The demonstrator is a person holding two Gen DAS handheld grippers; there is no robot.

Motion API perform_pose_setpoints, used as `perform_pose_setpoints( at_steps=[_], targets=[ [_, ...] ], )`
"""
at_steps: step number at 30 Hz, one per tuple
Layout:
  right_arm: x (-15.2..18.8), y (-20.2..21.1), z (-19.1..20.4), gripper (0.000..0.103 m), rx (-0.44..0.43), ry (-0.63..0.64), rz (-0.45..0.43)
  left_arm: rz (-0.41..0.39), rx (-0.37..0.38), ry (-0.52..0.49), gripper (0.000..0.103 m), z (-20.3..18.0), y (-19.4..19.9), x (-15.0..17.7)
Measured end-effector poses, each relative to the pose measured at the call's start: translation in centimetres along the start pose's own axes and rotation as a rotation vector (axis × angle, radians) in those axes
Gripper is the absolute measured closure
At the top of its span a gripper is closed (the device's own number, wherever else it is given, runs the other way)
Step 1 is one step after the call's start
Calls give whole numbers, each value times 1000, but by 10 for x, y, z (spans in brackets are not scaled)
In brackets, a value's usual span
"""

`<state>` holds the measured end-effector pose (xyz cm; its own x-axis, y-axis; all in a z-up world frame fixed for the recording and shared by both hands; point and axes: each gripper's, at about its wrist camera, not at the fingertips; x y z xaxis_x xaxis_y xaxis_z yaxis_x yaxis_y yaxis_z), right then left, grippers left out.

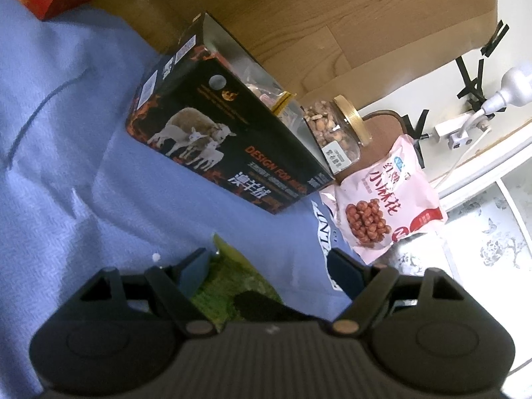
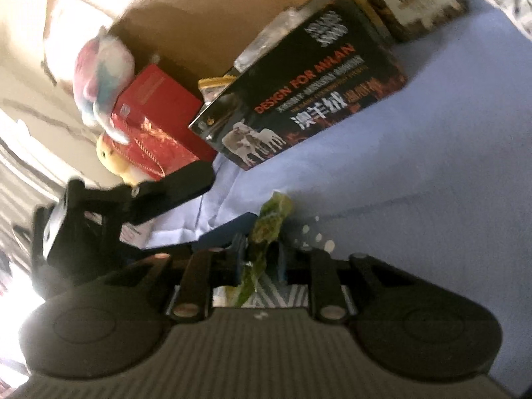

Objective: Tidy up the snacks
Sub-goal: 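Lift the green packet over the black tin and release it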

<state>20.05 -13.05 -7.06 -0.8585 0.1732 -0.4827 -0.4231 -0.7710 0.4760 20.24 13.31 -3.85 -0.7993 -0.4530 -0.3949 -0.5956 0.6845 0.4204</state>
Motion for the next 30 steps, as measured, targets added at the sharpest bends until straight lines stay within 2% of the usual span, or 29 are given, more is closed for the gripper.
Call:
perform_pose_setpoints(
  at_steps=[7,8,12,16,17,18,20,24,28,30],
  targets=[
    [-4,32,-25,84,-96,-200,-65,-61,37,42,22,8,20,-12],
    [-4,36,-28,84,-110,-221,-75,-61,46,49,20,9,20,-13],
    [-4,50,-32,84,-179,-282,-107,-7,131,64,18,9,16,-13],
    [-5,50,-28,84,-237,-292,-105,48,199,33,19,0,8,-6],
    [-5,48,-26,84,-243,-285,-99,58,213,19,27,-3,7,-4],
    [-5,46,-23,84,-243,-272,-91,66,220,4,40,-6,7,-2],
    [-8,42,-15,84,-238,-238,-84,56,187,-31,55,-14,7,-1],
    [-34,40,9,85,-217,-101,-108,-16,184,-28,63,-25,20,-21],
    [-75,28,45,83,-132,94,-204,-137,80,-72,58,-46,30,-67],
    [-92,12,58,82,-68,174,-257,-200,-25,-136,46,-55,22,-89]
  ],
)
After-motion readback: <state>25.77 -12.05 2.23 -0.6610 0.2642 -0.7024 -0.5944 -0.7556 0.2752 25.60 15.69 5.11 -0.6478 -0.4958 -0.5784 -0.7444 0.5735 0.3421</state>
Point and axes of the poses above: each gripper's, at about its wrist camera, not at the fingertips, and y roughly against the way its jaws point, z to its left, x to its underside, and after that the axes turned 1 degree about y, right-handed
